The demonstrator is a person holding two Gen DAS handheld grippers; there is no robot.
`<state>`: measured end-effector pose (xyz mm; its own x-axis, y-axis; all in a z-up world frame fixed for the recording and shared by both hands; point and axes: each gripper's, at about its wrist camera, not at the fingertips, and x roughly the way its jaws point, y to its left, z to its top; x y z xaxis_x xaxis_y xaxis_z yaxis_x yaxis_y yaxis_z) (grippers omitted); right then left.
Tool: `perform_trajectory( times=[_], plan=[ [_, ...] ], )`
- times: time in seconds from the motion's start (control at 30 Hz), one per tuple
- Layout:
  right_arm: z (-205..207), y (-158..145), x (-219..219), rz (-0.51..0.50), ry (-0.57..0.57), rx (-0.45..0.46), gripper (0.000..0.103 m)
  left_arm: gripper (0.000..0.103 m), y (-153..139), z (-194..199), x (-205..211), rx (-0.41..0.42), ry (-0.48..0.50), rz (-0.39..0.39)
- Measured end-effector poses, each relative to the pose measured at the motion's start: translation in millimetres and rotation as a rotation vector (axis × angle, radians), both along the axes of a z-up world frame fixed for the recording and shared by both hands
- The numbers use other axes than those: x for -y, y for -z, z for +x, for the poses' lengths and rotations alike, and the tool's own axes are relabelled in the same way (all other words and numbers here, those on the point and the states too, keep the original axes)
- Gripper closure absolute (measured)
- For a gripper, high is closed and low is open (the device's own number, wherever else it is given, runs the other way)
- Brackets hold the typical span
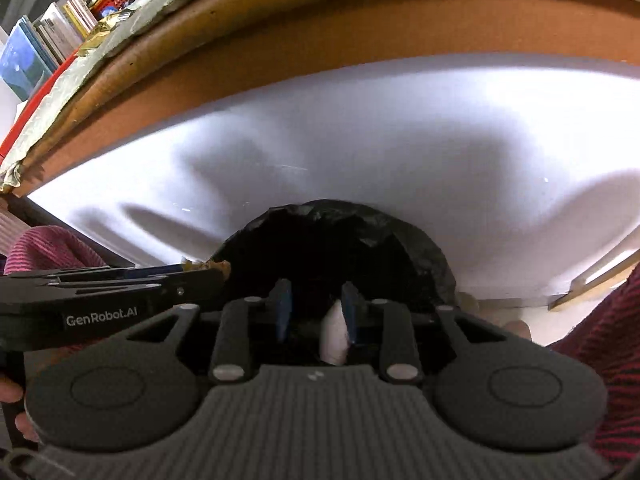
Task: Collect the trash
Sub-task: 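Carry both items over the bed edge and open both tools above the black bin, then grasp the gold foil wrapper with the left tool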
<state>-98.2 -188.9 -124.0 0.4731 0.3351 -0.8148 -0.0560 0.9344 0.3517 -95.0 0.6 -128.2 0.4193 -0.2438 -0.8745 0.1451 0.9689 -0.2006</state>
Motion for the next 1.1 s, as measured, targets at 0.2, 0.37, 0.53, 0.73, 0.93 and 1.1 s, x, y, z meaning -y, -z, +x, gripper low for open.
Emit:
perform_trajectory(
  times=[0.2,0.37,0.53,0.73,0.93,1.1],
  plan=[
    [-2.6,-5.0,0.0,0.000,0.008,0.010,0.048,0.046,-10.7,-1.1,-2.7,0.013,-0.008,0.016],
    [-5.0,-7.8,-1.9,-0.010,0.005,0.030,0.045,0.030,-20.4,-2.8,-3.4,0.054,-0.005,0.033],
    [-7.2,-18.2,-4.4,-0.038,-0.003,0.075,0.043,0.022,-37.7,-6.4,-5.2,0.122,-0.004,0.047],
    [-17.6,-67.3,-10.3,-0.110,-0.049,0.245,0.034,0.017,-82.0,-17.7,-8.4,0.264,0.010,0.042],
    [-11.2,-109.8,-3.5,-0.131,-0.052,0.400,0.026,0.007,-133.6,-24.3,-16.5,0.468,-0.008,0.033],
    [17.7,-126.6,1.1,-0.176,-0.010,0.483,0.025,0.006,-153.9,-9.5,-23.0,0.561,-0.051,0.056]
  ],
)
